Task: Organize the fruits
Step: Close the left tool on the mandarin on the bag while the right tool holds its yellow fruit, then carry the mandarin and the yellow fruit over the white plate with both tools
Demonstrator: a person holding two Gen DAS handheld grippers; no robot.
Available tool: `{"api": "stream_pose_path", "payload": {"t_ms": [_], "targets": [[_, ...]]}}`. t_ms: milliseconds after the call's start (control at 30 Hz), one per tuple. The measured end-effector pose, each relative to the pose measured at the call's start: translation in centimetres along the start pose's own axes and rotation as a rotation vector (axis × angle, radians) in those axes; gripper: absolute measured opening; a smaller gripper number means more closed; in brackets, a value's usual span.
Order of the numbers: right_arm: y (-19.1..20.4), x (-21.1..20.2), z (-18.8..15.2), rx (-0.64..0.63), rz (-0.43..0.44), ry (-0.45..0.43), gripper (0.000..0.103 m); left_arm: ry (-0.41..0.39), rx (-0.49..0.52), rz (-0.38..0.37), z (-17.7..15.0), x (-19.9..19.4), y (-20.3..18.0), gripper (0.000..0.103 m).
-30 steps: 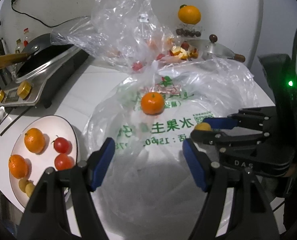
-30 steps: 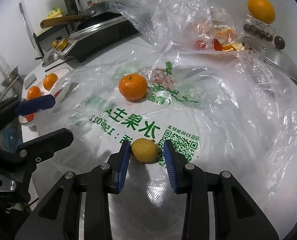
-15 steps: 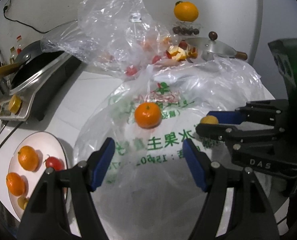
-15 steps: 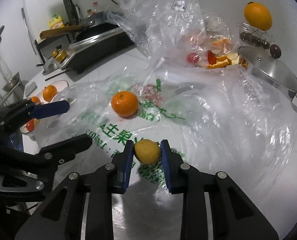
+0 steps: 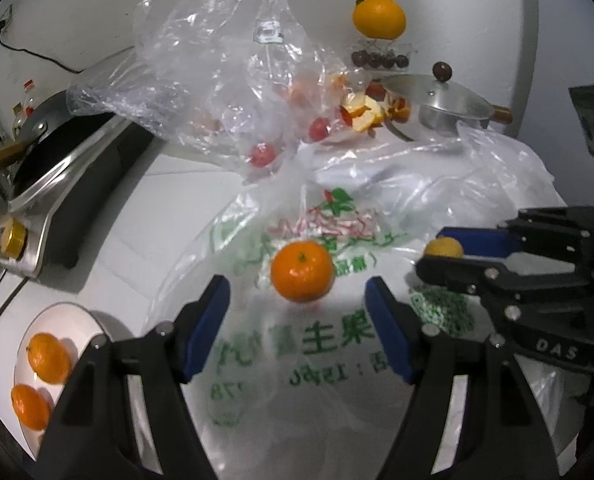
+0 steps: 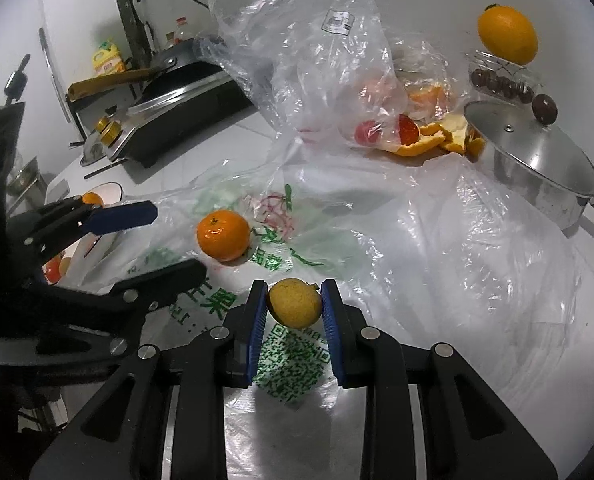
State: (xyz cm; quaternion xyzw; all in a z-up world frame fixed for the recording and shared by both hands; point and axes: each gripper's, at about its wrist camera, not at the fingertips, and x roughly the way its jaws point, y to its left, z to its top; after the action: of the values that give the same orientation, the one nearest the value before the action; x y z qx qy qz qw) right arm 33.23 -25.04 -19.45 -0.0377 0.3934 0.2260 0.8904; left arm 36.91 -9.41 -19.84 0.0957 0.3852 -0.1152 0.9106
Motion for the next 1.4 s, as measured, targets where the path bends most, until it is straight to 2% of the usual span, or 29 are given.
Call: {"api": "stream_pose_path", "payload": {"t_ms": [267,433,700,933,1400], "targets": [[-0.9,0.4,0.0,0.018,0.010,-0.001,0.029,0.016,0.023,0.016,0.8,1.9,-0.4,0.071],[-1.2,0.6,-0.1,0.023,0.022,-0.001,0.029,0.039,0.001,0.040,0.9,3.0,-0.2,0.066],[-1.3,0.6,-0.1,0.027,0.027,-0.005,0.029,0.045,0.006,0.027,0.8,3.8,-0.4,0.043],[-0.9,0.1,0.0,0.022,0.019,-0.013,0.029,0.022,-0.001,0.006,0.5,2.5,-0.5,0.043],[1.8,-2.7,0.4,-0.023,-0.013,-0.050,0.029,-0.067,-0.019,-0.025,-0.2,-3.0,0.1,0.043]]}}
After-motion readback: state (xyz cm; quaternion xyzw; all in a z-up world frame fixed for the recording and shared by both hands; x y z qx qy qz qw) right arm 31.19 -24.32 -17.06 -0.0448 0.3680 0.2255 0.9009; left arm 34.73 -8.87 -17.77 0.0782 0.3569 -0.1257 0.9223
